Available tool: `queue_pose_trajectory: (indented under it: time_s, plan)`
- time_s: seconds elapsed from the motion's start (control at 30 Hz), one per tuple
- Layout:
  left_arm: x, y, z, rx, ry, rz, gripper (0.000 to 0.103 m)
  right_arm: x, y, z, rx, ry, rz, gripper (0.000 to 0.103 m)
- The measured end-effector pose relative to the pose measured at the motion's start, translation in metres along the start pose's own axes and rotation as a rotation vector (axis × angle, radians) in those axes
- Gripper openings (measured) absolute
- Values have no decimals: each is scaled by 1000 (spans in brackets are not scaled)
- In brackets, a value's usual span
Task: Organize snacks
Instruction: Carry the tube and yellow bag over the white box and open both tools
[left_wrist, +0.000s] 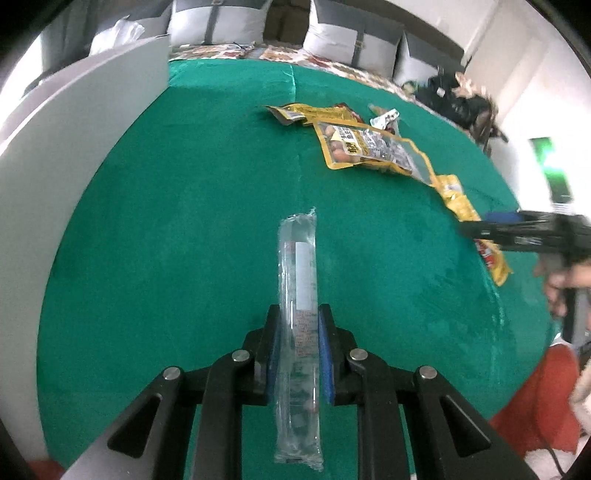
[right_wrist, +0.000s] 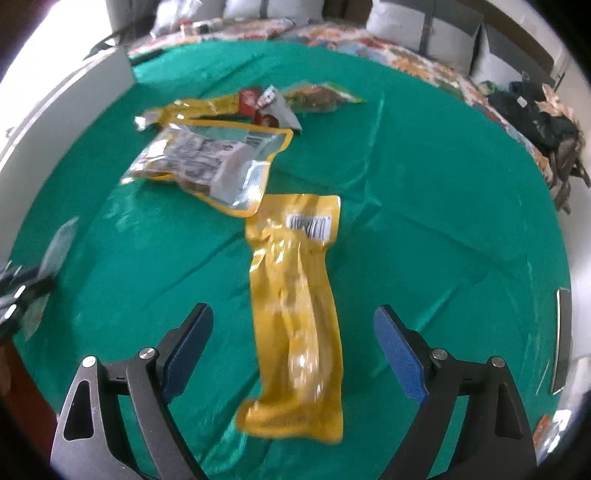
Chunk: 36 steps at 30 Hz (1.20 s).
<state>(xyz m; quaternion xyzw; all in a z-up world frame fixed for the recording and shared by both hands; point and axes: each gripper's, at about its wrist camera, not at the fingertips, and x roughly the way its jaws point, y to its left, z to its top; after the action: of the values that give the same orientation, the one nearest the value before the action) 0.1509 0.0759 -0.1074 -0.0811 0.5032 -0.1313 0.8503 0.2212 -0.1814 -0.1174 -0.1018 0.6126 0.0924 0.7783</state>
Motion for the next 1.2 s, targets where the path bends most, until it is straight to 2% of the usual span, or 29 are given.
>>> queue_pose_trajectory:
  time_s: [0.07, 0.1, 0.23, 0.33, 0.5, 0.6, 0.73, 0.83, 0.93, 1.03, 1.2]
  plan:
    - [-9, 2, -8, -8, -23, -17, 18, 9, -2, 0, 11, 62, 4, 55]
    - [-11, 4, -10, -13, -31, -27, 18, 6, -3, -1, 28, 58, 23, 52]
    - [-16, 7, -10, -20, -56, -73, 18, -6, -7, -19, 50, 80, 25, 49]
    - [-21, 8, -10, -26, -69, -111, 18, -17, -21, -38, 143, 76, 58, 46]
    - [-41, 14, -2, -82, -117, -187, 18, -46, -43, -60, 338, 15, 173, 46]
    - [-64, 28, 7, -153, -169, -237, 18, -62, -24, -44, 344, -17, 251, 47]
    - [-109, 67, 24, -261, -268, -259, 18, -86, 32, 5, 268, -85, 371, 47]
    - [-146, 109, 34, -324, -336, -212, 18, -108, 97, 51, 181, -136, 489, 47]
    - [-176, 156, 39, -365, -379, -106, 18, -123, 170, 91, 97, -163, 603, 47]
    - [-192, 204, 38, -420, -380, 4, 18, -127, 241, 122, 21, -151, 701, 47]
    - [-192, 265, 23, -472, -340, 172, 19, -114, 344, 147, -86, -133, 742, 48]
